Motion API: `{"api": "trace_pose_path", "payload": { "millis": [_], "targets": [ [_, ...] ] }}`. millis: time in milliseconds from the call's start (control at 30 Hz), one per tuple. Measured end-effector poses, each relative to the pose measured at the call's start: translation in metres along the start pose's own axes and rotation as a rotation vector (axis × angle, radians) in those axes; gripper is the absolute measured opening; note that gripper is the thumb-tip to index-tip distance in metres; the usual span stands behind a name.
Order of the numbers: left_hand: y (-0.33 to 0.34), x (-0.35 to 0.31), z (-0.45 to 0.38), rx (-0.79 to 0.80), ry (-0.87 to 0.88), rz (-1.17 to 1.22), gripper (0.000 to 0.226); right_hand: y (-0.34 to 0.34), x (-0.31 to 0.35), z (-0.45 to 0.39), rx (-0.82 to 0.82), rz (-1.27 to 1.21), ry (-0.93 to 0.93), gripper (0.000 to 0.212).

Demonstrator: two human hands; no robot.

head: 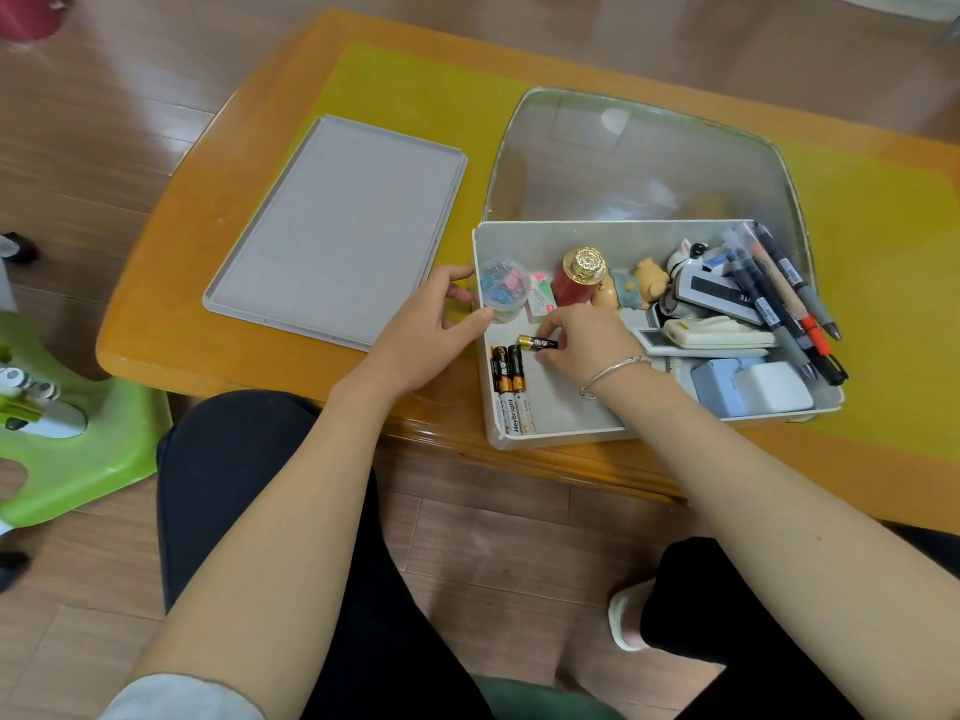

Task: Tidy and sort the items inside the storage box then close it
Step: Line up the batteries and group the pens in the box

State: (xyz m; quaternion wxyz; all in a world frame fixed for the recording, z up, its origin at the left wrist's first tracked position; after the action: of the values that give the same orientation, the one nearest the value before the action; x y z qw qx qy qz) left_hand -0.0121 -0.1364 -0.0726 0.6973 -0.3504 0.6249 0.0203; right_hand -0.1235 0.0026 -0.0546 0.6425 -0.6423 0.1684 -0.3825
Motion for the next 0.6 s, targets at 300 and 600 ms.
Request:
{"api": "trace_pose_path", "payload": {
  "millis": [300, 600],
  "targets": [
    [0.0, -0.001, 0.0, 0.002, 0.002, -0.007, 0.05, -0.013, -0.004, 0.003, -0.07, 0.075, 0.003, 0.014],
    [0.0, -0.002, 0.001, 0.008, 0.001, 0.002, 0.049, -0.011, -0.01, 0.017, 0.045, -0.336, 0.138, 0.025]
  ]
}}
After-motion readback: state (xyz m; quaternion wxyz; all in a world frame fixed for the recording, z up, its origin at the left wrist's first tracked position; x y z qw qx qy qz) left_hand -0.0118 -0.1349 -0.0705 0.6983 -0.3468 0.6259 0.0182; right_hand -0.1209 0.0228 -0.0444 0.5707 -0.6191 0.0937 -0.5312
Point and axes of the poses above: each hand's wrist, its own z-axis away from the middle knuckle, its own y-axis out of the palm, x = y × z, the point moved 6 cm from there along -z, towards the middle knuckle, and after that the axes turned 5 degrees about -x, right-handed, at the moved point
